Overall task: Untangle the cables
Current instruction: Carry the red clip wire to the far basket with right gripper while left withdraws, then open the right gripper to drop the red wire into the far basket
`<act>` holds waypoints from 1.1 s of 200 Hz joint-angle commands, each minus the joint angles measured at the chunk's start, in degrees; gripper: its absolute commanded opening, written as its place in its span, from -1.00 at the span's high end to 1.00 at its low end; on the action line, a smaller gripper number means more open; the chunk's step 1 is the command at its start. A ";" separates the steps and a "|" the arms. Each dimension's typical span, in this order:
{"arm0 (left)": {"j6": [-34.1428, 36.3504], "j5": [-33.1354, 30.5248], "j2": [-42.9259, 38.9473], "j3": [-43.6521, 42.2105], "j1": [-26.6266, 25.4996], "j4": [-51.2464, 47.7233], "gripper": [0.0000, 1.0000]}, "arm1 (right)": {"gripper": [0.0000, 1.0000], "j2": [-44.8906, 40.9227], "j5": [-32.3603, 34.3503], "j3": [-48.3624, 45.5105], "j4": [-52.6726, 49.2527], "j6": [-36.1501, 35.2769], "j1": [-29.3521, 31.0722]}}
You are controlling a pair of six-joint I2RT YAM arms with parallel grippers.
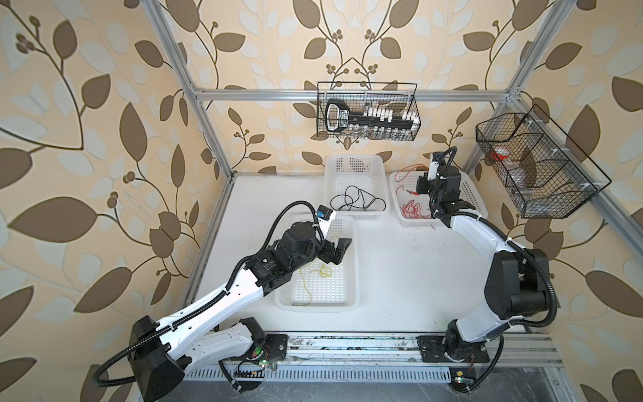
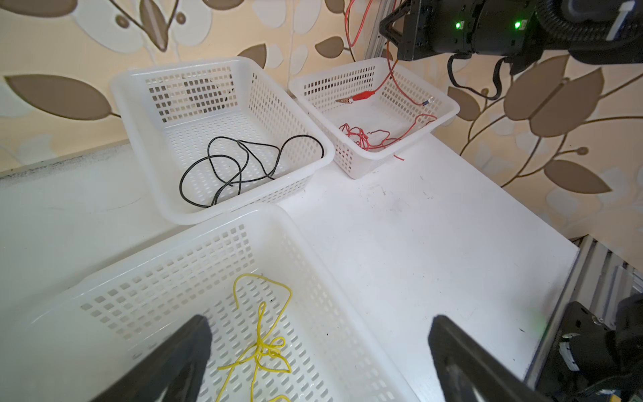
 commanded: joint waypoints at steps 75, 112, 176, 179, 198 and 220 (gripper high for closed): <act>-2.30 -13.67 -1.77 0.07 1.38 -3.49 -0.98 | 0.65 9.69 -1.35 3.60 -9.85 10.86 -1.42; -6.13 -20.35 -2.11 0.66 3.64 -7.01 -0.98 | -0.08 7.67 -2.81 3.27 -13.26 11.77 -1.46; -12.28 -37.88 -7.50 0.18 9.15 -16.15 -0.98 | -0.99 -6.28 -1.16 -5.55 -14.89 12.23 -1.38; -12.72 -38.59 -7.77 -0.05 9.50 -16.47 -0.98 | -1.00 -7.63 -1.09 -6.87 -14.60 12.39 -1.33; -14.96 -42.72 -9.82 -2.58 11.76 -17.21 -0.98 | -1.00 -13.97 1.08 -13.27 -13.07 13.02 -0.77; -15.45 -47.90 -11.82 -6.07 14.50 -14.85 -0.98 | -1.00 -20.07 6.82 -19.29 -11.90 12.79 1.15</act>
